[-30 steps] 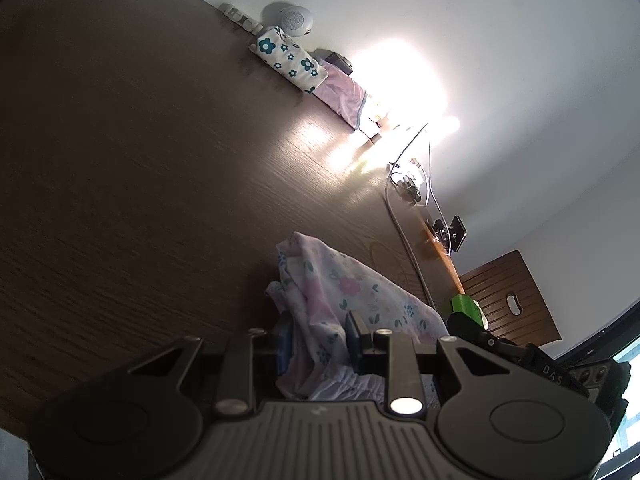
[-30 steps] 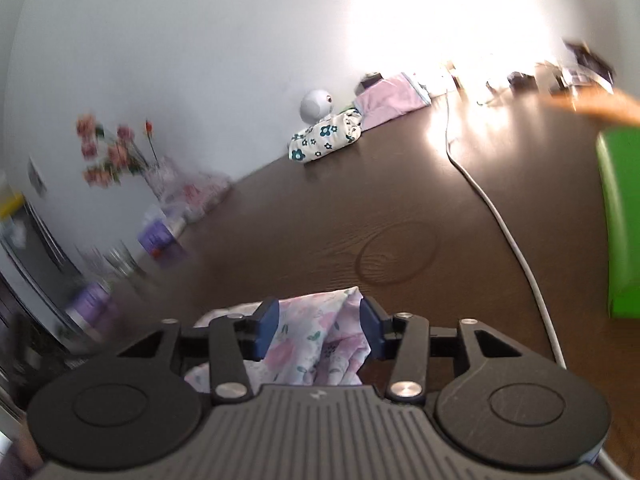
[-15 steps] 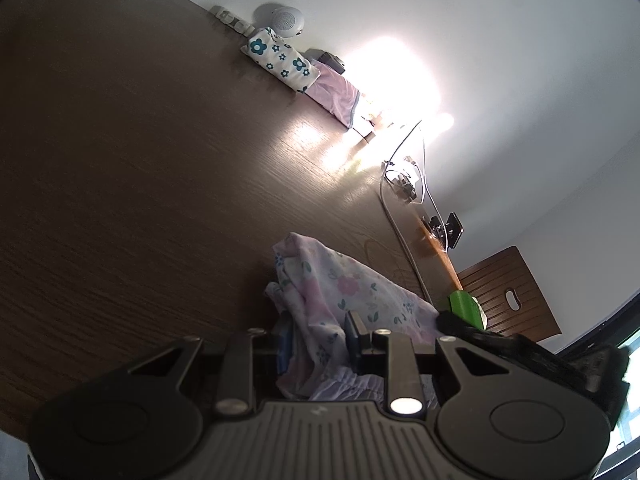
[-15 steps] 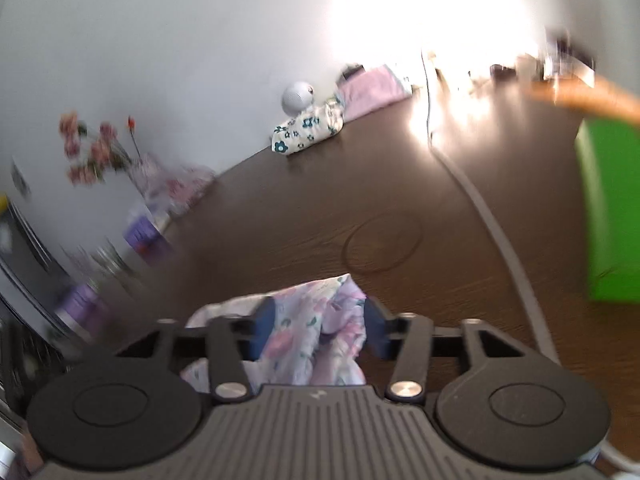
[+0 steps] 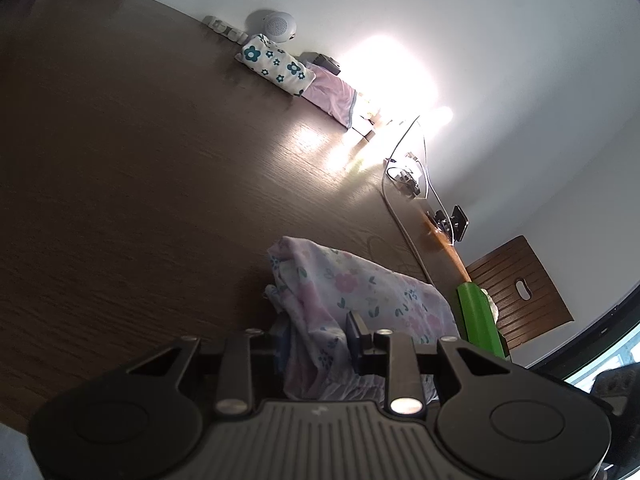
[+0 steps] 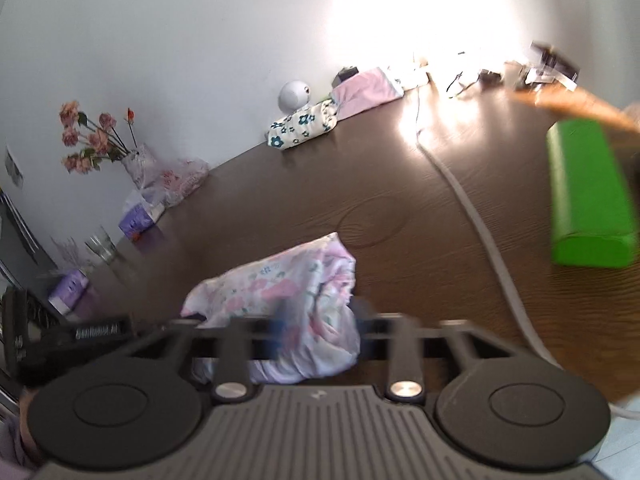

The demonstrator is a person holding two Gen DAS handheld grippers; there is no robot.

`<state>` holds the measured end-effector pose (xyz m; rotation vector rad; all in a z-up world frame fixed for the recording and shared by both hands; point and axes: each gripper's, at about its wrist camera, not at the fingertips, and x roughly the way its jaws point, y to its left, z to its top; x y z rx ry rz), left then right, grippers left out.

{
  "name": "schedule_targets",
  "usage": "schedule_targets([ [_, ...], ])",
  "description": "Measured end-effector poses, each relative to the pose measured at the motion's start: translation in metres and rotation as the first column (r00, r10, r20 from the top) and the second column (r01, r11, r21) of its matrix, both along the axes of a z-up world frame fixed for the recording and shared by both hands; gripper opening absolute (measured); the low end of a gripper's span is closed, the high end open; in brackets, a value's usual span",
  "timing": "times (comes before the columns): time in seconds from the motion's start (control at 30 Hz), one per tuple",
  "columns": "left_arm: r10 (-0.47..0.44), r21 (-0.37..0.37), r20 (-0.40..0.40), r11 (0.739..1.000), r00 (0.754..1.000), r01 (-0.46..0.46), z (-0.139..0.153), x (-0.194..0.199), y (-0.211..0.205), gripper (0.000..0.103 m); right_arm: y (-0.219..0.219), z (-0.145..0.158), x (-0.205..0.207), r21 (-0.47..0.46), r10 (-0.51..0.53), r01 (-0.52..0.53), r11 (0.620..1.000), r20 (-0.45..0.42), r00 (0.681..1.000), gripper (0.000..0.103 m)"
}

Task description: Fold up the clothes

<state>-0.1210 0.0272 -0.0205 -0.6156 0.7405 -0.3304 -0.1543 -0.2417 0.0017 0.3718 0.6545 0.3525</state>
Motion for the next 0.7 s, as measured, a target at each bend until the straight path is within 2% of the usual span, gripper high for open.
schedule_targets([
  [0.07, 0.003, 0.005, 0.007, 1.000, 1.000, -0.003, 0.000, 0.000, -0.002, 0.027, 0.001, -0.004, -0.002, -0.013, 0.010, -0.010, 1.000, -0.017, 1.000, 0.058],
  [0.2, -0.002, 0.023, 0.011, 1.000, 1.000, 0.002, 0.001, 0.002, -0.005, 0.027, 0.011, -0.018, 0.008, 0.046, 0.007, -0.005, 0.999, -0.056, 0.998, 0.057],
  [0.23, -0.004, 0.026, 0.010, 1.000, 1.000, 0.003, 0.002, 0.002, -0.006, 0.027, 0.014, -0.020, 0.011, 0.061, 0.010, -0.006, 0.998, -0.062, 0.998, 0.050],
  [0.27, -0.005, 0.031, 0.009, 1.000, 1.000, 0.005, 0.002, 0.002, -0.006, 0.027, 0.017, -0.023, 0.013, 0.077, 0.013, -0.008, 0.997, -0.067, 0.998, 0.037],
  [0.3, -0.006, 0.032, 0.009, 0.999, 1.000, 0.006, 0.002, 0.002, -0.006, 0.027, 0.018, -0.024, 0.014, 0.089, 0.017, -0.011, 0.996, -0.066, 0.998, 0.034],
  [0.37, -0.004, 0.033, 0.008, 0.999, 1.000, 0.003, 0.002, 0.002, -0.007, 0.027, 0.018, -0.025, 0.017, 0.113, 0.026, -0.020, 0.993, -0.058, 0.998, 0.011],
  [0.43, -0.002, 0.034, 0.010, 0.999, 1.000, 0.002, 0.002, 0.003, -0.007, 0.027, 0.016, -0.027, 0.021, 0.142, 0.052, -0.042, 0.989, -0.071, 0.996, 0.008],
  [0.5, -0.001, 0.030, 0.011, 1.000, 1.000, 0.000, 0.001, 0.003, -0.007, 0.027, 0.008, -0.032, 0.025, 0.202, 0.058, -0.037, 0.979, -0.099, 0.993, 0.009],
  [0.53, 0.000, 0.028, 0.012, 1.000, 1.000, 0.000, 0.001, 0.003, -0.006, 0.027, 0.004, -0.033, 0.026, 0.219, 0.053, -0.029, 0.975, -0.107, 0.993, 0.014],
  [0.57, -0.001, 0.025, 0.011, 1.000, 1.000, 0.000, 0.001, 0.004, -0.006, 0.027, 0.002, -0.031, 0.024, 0.211, 0.036, -0.013, 0.977, -0.102, 0.994, 0.027],
  [0.6, -0.002, 0.023, 0.010, 1.000, 1.000, 0.002, 0.000, 0.004, -0.006, 0.027, 0.003, -0.027, 0.020, 0.178, 0.019, -0.004, 0.984, -0.083, 0.996, 0.033],
  [0.63, -0.003, 0.021, 0.009, 1.000, 1.000, 0.003, 0.000, 0.004, -0.005, 0.027, 0.004, -0.022, 0.017, 0.141, 0.005, 0.003, 0.990, -0.061, 0.998, 0.037],
  [0.7, -0.007, 0.023, 0.009, 1.000, 1.000, 0.007, 0.001, 0.005, -0.005, 0.027, 0.004, -0.024, 0.022, 0.148, 0.003, 0.006, 0.989, -0.062, 0.998, 0.040],
])
